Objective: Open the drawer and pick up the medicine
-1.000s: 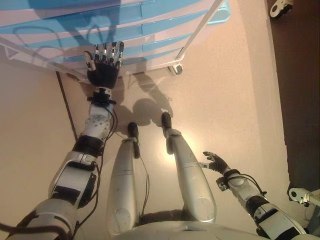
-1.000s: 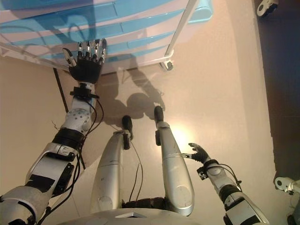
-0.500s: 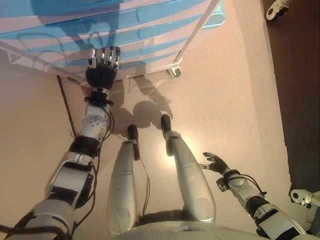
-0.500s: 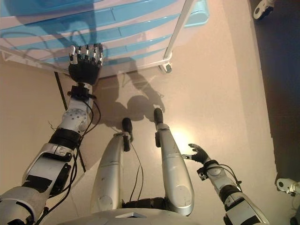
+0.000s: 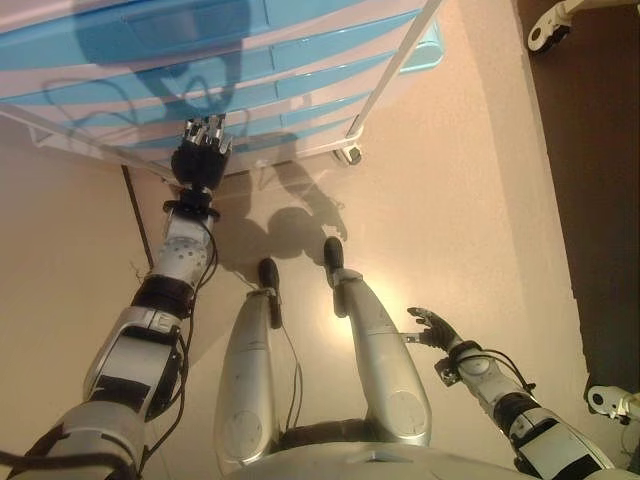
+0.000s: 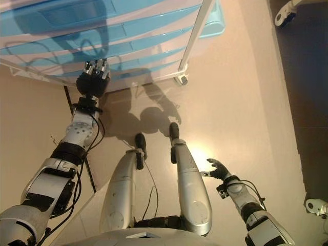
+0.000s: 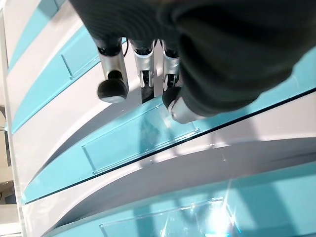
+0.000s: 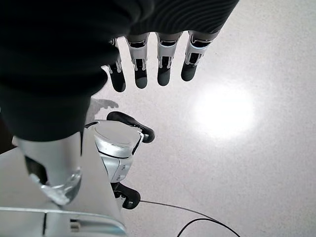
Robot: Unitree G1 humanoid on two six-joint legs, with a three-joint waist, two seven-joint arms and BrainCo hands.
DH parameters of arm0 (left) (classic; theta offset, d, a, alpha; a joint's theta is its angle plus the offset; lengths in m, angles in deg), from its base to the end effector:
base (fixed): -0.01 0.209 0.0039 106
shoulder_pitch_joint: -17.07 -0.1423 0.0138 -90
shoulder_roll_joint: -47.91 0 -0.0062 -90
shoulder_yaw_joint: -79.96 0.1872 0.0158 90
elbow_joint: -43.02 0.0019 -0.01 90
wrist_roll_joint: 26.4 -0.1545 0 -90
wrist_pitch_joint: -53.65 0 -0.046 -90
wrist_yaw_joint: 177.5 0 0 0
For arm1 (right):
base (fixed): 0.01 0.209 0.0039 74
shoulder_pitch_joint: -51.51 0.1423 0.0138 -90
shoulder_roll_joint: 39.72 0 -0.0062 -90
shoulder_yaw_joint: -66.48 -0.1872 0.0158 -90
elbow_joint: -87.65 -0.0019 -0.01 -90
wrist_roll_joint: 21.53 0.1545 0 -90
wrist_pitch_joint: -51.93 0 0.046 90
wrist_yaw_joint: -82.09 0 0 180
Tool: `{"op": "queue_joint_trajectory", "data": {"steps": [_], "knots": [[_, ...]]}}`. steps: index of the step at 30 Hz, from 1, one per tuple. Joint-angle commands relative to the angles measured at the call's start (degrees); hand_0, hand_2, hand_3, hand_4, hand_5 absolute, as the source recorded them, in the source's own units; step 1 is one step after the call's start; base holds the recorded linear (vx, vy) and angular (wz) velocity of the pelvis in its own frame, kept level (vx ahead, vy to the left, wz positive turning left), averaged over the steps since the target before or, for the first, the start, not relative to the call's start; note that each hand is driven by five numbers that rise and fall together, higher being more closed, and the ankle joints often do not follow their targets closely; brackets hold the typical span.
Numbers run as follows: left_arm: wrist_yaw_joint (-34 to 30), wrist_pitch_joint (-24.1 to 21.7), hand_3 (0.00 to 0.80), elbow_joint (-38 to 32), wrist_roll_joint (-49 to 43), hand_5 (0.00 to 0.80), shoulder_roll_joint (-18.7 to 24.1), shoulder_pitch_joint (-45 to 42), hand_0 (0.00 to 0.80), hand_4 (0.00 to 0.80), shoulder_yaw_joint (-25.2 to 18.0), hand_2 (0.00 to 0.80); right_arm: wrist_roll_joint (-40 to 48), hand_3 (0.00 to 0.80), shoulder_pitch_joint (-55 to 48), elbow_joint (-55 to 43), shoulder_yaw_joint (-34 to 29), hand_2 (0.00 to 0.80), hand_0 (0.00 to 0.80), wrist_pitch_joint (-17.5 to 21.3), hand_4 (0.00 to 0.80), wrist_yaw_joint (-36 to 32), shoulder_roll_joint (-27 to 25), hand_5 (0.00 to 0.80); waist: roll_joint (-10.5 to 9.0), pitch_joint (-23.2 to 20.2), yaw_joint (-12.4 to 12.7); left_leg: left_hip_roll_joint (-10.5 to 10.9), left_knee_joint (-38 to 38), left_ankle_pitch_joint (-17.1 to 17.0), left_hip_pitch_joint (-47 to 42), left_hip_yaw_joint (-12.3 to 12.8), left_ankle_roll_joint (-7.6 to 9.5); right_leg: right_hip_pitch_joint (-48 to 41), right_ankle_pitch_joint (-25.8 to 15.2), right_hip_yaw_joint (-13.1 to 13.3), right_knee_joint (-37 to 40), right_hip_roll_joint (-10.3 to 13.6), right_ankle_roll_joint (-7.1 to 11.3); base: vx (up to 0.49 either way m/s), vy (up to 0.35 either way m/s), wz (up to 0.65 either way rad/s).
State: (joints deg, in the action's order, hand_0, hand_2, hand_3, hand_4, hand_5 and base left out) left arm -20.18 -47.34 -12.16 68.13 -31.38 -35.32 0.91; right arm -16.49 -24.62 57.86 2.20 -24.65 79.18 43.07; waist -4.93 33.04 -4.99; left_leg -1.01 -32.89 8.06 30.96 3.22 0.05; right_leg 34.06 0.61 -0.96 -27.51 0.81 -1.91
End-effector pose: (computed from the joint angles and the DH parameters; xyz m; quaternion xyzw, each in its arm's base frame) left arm 0.3367 0.2179 0.1161 -0.5013 -0.1742 -0.1416 0.8357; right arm 0.1961 -0.2344 -0.0772 -0.2493 0.3169 0.1197 0.9072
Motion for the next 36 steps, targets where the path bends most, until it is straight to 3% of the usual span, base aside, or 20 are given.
{"op": "queue_joint_trajectory", "data": {"steps": [1, 9, 15, 22, 32, 36], "knots": [[-12.98, -7.96, 0.8, -14.75, -0.61, 0.8, 4.79, 6.91, 0.8, 0.8, -11.33, 0.8, -2.33, 0.0, -4.26, -0.04, 0.13, 0.0, 0.0, -0.23, 0.0, 0.03, -0.21, 0.0, 2.78, -4.71, 4.42, 4.15, 4.71, -0.11, -2.7, 2.9, 3.75, -5.35, 9.35, -4.15, -5.36, -1.69, -1.61, -0.028, -0.031, 0.1], [-16.51, -7.0, 0.8, -17.58, 0.41, 0.8, 0.16, -4.13, 0.8, 0.8, -14.33, 0.8, -4.58, 0.0, -5.17, 0.14, -1.13, 0.0, 0.0, -1.0, 0.0, 0.18, 0.01, 0.0, 3.12, -6.11, 6.92, 4.91, 4.27, 0.45, -4.95, 0.22, 3.43, -8.14, 11.63, -5.87, -7.37, -0.5, -1.98, -0.017, -0.032, 0.13], [-19.37, -5.04, 0.8, -24.04, -0.09, 0.8, -4.49, -15.48, 0.8, 0.8, -15.18, 0.8, -5.78, 0.0, -6.05, -1.11, -2.23, 0.0, 0.0, -2.62, 0.0, 0.06, 0.02, 0.0, 3.17, -6.8, 9.55, 5.13, 3.93, 0.32, -5.88, -1.88, 3.24, -10.57, 12.92, -7.84, -8.1, -0.1, -2.66, -0.048, -0.078, 0.21], [-22.61, -2.82, 0.8, -29.94, -0.24, 0.8, -6.52, -26.01, 0.8, 0.8, -16.28, 0.8, -7.98, 0.0, -7.7, -2.16, -3.88, 0.0, 0.0, -4.37, 0.0, -1.08, -0.68, 0.0, 3.78, -8.44, 12.33, 4.9, 4.67, -0.41, -8.43, -3.75, 2.66, -15.63, 13.86, -10.24, -7.14, 0.65, -3.06, -0.008, -0.061, 0.24], [-22.15, 1.24, 0.8, -32.52, -0.01, 0.8, -8.48, -38.42, 0.8, 0.8, -23.25, 0.8, -11.57, 0.0, -8.63, -1.7, -7.56, 0.0, 0.0, -7.35, 0.0, -4.39, -1.28, 0.0, 5.31, -13.13, 15.57, 5.55, 7.63, -0.71, -15.52, -5.09, 1.75, -25.02, 13.72, -13.14, -2.25, 3.45, -2.83, 0.045, -0.03, 0.15], [-22.29, -0.01, 0.8, -32.31, 0.28, 0.8, -9.18, -42.92, 0.8, 0.8, -26.77, 0.8, -13.04, 0.0, -9.42, -1.68, -8.93, 0.0, 0.0, -8.62, 0.0, -5.51, -0.56, 0.0, 5.75, -15.45, 16.45, 6.07, 10.83, -0.99, -19.63, -6.04, 1.46, -28.99, 13.46, -13.34, 1.21, 3.74, -2.37, 0.113, 0.005, 0.07]]}}
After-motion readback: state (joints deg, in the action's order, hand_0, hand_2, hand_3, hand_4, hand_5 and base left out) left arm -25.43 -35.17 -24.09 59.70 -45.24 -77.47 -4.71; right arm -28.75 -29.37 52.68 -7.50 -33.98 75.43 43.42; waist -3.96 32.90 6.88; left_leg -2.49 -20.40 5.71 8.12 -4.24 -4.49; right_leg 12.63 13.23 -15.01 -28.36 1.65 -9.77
